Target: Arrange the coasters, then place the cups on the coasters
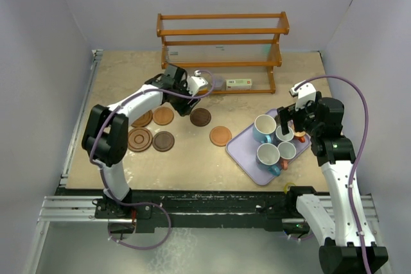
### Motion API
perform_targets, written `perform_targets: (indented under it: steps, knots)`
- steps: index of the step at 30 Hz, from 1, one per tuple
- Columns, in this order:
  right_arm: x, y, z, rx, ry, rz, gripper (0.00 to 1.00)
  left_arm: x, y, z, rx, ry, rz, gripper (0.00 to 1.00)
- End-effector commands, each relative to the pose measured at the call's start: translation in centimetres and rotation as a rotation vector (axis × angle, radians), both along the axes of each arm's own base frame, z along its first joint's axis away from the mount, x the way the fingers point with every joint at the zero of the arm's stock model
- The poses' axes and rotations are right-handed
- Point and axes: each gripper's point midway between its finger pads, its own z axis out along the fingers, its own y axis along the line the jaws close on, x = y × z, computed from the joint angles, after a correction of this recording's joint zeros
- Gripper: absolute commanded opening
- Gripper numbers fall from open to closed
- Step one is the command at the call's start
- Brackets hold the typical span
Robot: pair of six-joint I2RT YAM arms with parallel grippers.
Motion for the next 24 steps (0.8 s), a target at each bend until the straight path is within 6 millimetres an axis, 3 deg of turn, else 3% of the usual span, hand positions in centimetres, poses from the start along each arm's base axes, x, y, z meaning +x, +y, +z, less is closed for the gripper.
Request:
perform_targets:
  steps: [1,10,16,24]
  knots:
    - [0.1,-0.3,1.4,-0.012,-0.048,-0.007,1.00,2.0,-3.2,0.3,-0.066,-0.010,-0.038,0.56]
    - [0.1,-0.5,1.4,-0.018,-0.050,-0.013,1.00,2.2,-6.6,-2.8,-0.071,0.047,-0.100,0.49]
    - [0.2,-0.4,1.3,-0.014,-0.047,-0.004,1.00,2.4,-6.5,-4.2,-0.050,0.068,-0.098,0.40]
    - [0.2,-0.3,1.3,-0.014,-0.047,-0.003,1.00,2.5,-5.5,-5.1,-0.029,0.060,-0.071,0.36]
